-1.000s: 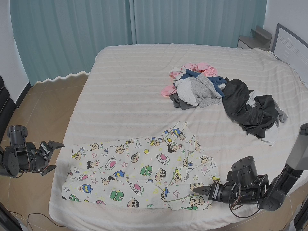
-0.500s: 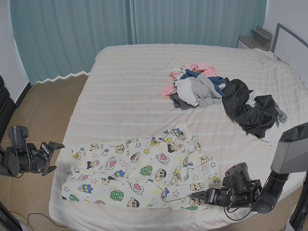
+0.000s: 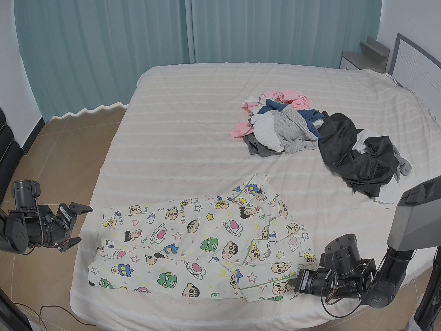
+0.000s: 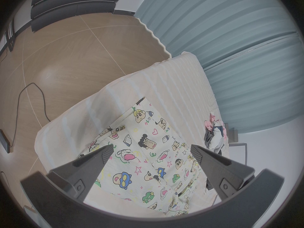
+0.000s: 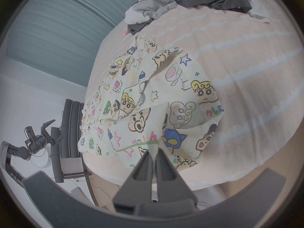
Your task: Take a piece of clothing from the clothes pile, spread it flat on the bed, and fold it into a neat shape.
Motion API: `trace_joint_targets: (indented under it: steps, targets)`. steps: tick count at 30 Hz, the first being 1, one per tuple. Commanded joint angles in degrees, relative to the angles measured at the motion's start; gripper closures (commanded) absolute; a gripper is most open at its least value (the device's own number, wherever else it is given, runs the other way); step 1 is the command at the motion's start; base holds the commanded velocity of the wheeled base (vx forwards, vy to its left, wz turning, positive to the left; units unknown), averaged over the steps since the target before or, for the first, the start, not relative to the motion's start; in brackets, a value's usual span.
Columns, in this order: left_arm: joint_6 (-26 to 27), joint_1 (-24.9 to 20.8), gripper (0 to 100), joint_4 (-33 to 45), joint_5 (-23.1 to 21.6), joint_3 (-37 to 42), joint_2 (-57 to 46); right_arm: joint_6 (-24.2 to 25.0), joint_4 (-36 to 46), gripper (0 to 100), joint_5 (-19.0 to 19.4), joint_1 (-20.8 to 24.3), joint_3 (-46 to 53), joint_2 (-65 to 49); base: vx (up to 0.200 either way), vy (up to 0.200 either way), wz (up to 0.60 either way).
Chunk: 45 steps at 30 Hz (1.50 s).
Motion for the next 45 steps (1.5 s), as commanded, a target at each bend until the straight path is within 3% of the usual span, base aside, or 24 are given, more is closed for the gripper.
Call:
trace_joint_targets:
  steps: [1, 30, 36, 45]
  targets:
    - [0.00, 0.04, 0, -0.03, 0.01, -0.01, 0.06, -0.06, 0.05, 100, 0.02, 0.03, 0.65, -0.28, 0.000, 0.000, 0.00]
    - [0.00, 0.04, 0, -0.03, 0.01, -0.01, 0.15, -5.25, 0.22, 100, -0.25, 0.29, 4.52, -4.50, 0.000, 0.000, 0.00]
    - [0.00, 0.04, 0, -0.03, 0.01, -0.01, 0.15, -4.98, 0.13, 100, -0.16, 4.16, 6.37, -1.25, 0.000, 0.000, 0.00]
    - [0.00, 0.04, 0, -0.03, 0.01, -0.01, 0.41, -4.90, -0.13, 100, -0.95, 1.26, 6.63, 1.30, 0.000, 0.000, 0.00]
